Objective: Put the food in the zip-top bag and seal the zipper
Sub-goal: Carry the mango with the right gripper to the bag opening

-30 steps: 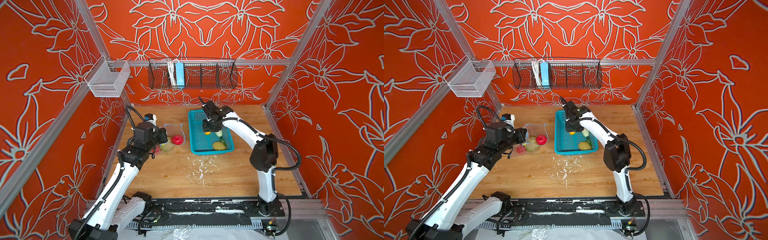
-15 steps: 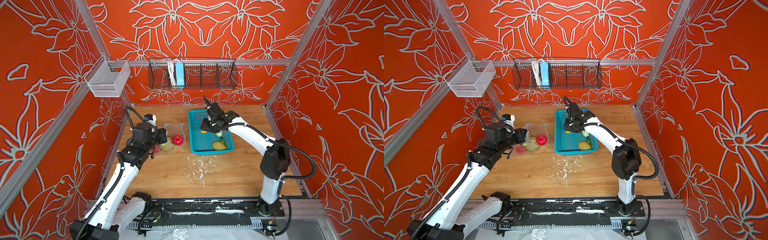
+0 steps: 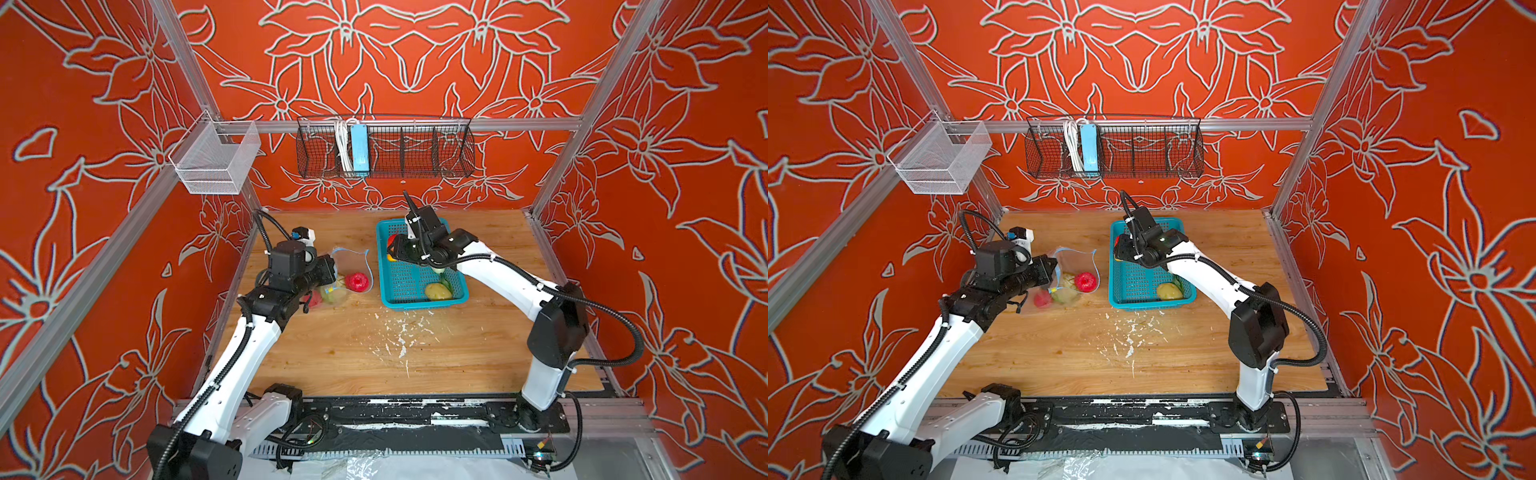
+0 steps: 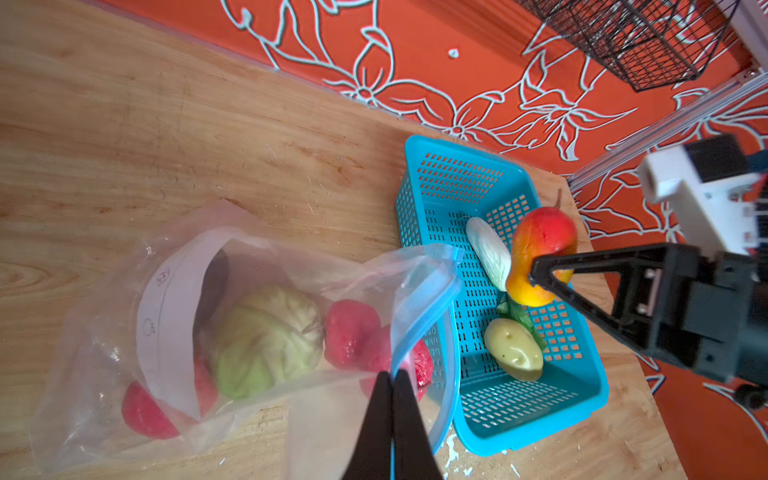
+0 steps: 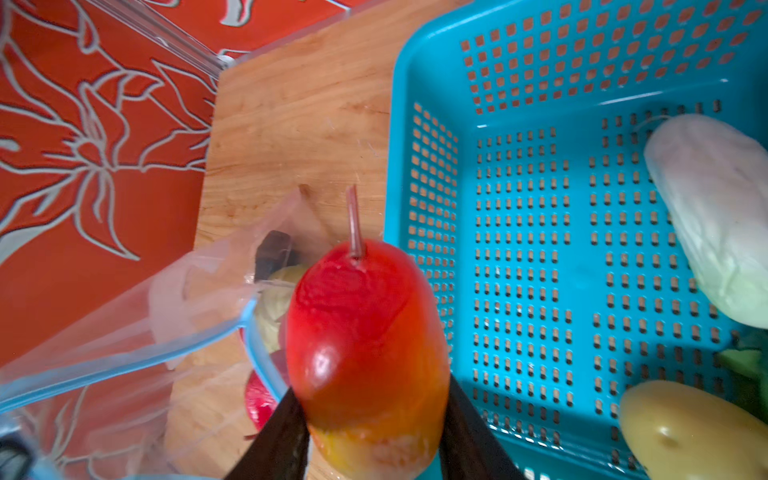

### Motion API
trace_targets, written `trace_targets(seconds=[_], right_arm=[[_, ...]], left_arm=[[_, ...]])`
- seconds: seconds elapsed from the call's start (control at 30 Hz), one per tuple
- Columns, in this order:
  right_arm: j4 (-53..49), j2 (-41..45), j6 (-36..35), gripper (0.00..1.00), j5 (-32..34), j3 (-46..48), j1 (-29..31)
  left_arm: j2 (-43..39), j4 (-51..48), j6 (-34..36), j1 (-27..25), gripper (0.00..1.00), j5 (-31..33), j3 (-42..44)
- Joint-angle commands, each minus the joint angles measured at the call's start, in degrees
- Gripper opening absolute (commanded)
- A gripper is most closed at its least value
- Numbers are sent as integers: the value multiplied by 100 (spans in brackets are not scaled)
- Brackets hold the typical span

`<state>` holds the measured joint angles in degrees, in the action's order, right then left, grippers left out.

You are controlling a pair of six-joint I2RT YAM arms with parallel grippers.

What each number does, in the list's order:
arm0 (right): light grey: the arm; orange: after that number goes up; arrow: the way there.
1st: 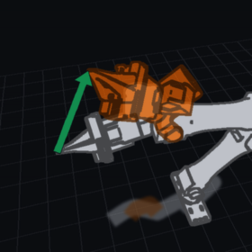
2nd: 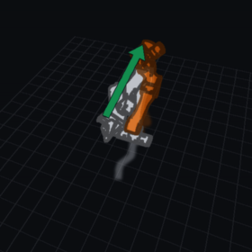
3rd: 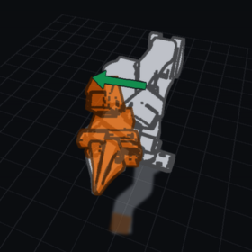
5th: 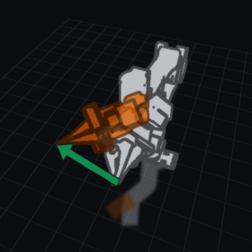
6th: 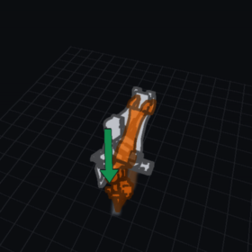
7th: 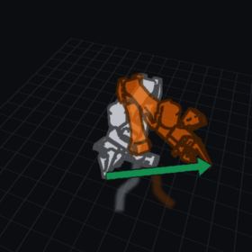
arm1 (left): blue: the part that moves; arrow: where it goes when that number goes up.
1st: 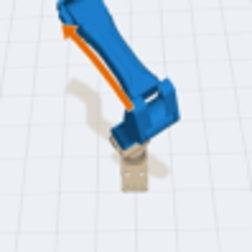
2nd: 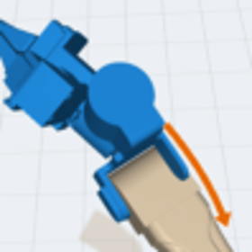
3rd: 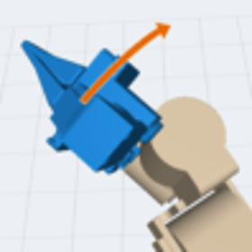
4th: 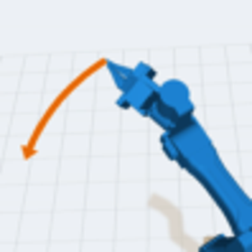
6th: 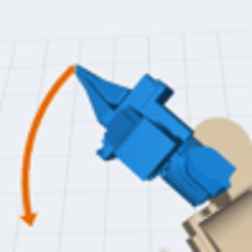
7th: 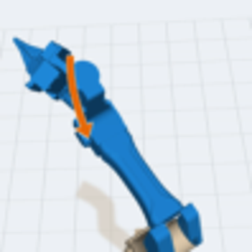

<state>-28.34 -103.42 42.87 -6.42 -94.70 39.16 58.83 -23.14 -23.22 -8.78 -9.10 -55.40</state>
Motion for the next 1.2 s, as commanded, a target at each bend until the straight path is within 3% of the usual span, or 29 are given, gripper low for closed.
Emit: trace_targets(seconds=[0.0, 0.47, 1.17], right_arm=[[360, 345, 26, 31, 187, 107, 203], [717, 335, -416, 32, 420, -23, 915], [1025, -102, -652, 31, 174, -142, 1379]], left_arm=[[23, -59, -30, 60, 0, -100, -164], [40, -137, -37, 65, 0, -32, -191], [41, -86, -62, 60, 0, -96, -151]])
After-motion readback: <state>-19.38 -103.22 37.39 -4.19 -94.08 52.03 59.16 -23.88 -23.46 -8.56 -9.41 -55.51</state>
